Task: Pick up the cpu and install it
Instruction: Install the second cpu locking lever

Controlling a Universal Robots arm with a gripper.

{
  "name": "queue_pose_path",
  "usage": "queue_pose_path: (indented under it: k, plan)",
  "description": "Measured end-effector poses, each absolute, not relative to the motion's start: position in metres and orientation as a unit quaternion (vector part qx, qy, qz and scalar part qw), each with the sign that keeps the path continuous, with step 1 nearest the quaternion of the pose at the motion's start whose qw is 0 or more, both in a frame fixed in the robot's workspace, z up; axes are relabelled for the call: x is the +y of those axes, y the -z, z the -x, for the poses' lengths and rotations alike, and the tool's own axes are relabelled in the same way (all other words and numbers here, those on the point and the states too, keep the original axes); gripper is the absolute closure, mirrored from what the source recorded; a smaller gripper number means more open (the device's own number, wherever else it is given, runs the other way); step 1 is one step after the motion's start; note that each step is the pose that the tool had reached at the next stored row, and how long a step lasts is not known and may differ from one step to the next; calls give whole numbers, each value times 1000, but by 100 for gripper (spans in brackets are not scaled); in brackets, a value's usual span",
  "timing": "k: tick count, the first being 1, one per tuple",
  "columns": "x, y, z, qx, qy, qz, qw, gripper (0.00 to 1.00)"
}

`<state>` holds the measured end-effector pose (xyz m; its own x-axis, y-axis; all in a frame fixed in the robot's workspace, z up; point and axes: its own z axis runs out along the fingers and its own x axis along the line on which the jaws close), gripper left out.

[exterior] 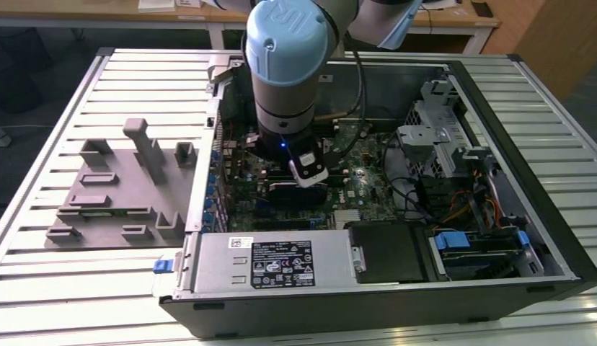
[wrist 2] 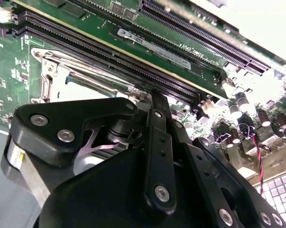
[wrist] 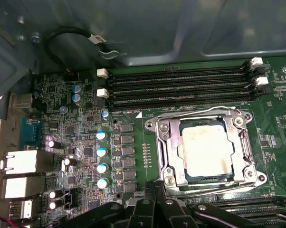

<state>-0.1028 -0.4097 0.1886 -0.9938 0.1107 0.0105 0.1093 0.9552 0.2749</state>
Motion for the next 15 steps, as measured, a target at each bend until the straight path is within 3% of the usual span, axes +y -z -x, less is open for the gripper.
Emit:
queue_pose_path:
  k: [15]
  plan:
    - [-410, -226, 103, 989, -137, -56, 3, 89]
